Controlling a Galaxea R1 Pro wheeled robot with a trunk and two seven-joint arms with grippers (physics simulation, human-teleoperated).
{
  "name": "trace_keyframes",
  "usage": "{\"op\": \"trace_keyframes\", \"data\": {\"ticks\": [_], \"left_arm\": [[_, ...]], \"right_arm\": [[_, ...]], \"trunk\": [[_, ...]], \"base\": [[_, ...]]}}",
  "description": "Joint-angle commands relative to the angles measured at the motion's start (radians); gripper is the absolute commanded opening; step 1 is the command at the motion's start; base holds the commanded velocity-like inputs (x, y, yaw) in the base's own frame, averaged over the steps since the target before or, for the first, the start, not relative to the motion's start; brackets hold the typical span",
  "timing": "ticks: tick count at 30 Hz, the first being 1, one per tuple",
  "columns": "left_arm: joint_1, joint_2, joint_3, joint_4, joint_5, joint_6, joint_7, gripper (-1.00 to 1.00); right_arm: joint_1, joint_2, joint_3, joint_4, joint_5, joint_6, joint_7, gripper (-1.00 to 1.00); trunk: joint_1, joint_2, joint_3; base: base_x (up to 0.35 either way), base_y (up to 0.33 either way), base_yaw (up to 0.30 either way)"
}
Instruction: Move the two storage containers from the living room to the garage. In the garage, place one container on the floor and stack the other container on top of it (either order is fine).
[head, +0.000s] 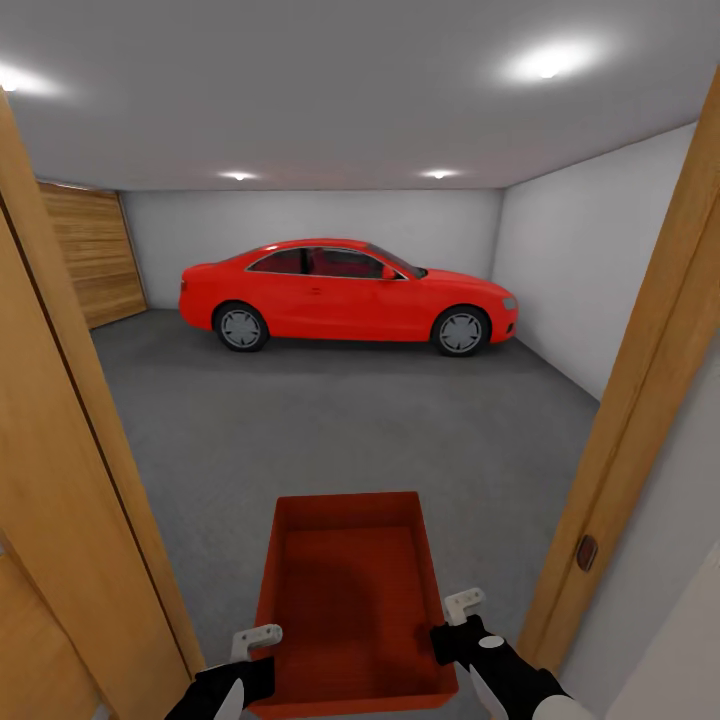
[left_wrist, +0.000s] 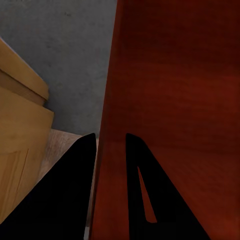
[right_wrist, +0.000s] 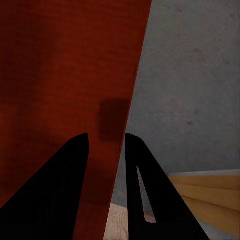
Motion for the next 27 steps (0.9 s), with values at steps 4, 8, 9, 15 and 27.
{"op": "trace_keyframes", "data": {"ticks": [4, 8, 9, 15, 27], "left_arm": [[0.0, -0.001, 0.003, 0.001, -0.014, 0.008, 0.012, -1.0], [0.001, -0.001, 0.003, 0.001, -0.015, 0.008, 0.012, -1.0], [0.001, -0.001, 0.003, 0.001, -0.015, 0.008, 0.012, -1.0], [0.001, -0.001, 0.003, 0.001, -0.015, 0.008, 0.012, -1.0], [0.0, -0.001, 0.003, 0.001, -0.015, 0.008, 0.012, -1.0]], "right_arm": [[0.0, 0.036, 0.002, -0.005, -0.001, -0.007, 0.035, -1.0], [0.0, 0.036, 0.001, -0.005, -0.001, -0.007, 0.035, -1.0], [0.0, 0.036, 0.001, -0.005, -0.001, -0.007, 0.035, -1.0], [0.0, 0.036, 0.001, -0.005, -0.001, -0.009, 0.034, -1.0], [0.0, 0.036, 0.001, -0.005, -0.001, -0.008, 0.035, -1.0]], "trunk": [[0.0, -0.001, 0.0], [0.0, -0.001, 0.0], [0.0, -0.001, 0.0], [0.0, -0.001, 0.0], [0.0, -0.001, 0.0]], "base": [[0.0, 0.0, 0.0], [0.0, 0.0, 0.0], [0.0, 0.0, 0.0], [0.0, 0.0, 0.0], [0.233, 0.0, 0.0]]}}
